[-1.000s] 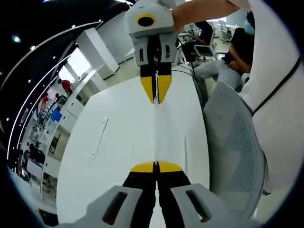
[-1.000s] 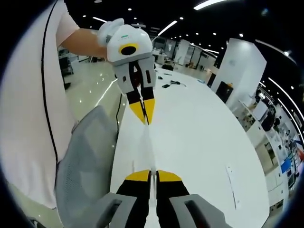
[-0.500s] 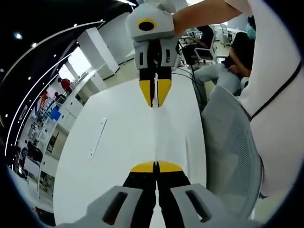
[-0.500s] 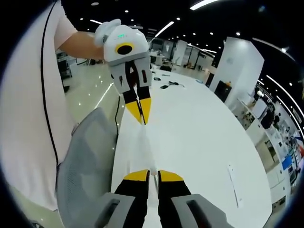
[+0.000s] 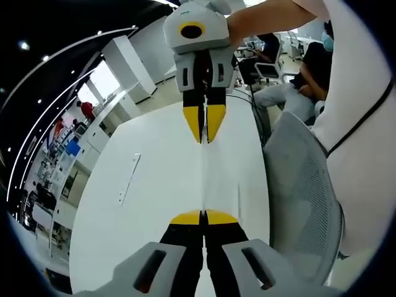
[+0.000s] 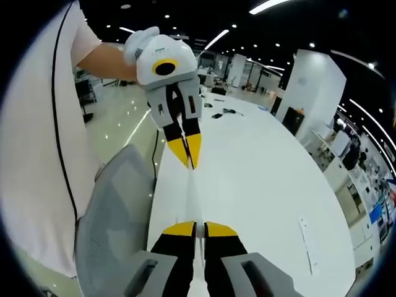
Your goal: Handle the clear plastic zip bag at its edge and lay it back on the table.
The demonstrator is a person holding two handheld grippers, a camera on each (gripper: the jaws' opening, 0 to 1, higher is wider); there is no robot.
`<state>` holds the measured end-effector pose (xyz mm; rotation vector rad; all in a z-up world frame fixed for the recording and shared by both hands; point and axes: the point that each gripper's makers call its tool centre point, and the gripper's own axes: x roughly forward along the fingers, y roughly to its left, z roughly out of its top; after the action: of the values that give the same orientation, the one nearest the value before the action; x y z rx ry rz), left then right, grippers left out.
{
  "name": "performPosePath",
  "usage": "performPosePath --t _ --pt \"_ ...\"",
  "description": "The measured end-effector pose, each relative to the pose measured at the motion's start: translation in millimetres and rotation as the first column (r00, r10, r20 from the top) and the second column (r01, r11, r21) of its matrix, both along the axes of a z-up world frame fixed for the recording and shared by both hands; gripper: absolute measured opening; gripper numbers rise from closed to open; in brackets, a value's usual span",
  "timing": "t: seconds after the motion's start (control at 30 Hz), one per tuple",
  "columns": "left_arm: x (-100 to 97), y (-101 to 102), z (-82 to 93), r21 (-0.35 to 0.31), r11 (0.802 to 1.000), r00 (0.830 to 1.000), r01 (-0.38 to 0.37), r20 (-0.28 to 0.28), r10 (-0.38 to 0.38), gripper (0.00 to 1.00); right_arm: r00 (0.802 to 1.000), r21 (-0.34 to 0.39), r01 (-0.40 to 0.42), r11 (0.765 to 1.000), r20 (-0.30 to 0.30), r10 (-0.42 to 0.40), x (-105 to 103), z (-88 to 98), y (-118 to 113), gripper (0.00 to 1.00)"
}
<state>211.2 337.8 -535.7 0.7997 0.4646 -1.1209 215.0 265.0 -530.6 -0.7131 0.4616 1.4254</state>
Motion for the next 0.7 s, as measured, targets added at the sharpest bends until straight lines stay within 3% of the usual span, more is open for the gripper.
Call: performPosePath --t 0.7 --pt "-0.6 3.2 -4.0 -0.003 1.0 1.0 0.008 0.006 -0.008 0.0 1.0 -0.038 -0.023 0.999 0.01 0.024 -2.0 -8.2 -7.8 0.0"
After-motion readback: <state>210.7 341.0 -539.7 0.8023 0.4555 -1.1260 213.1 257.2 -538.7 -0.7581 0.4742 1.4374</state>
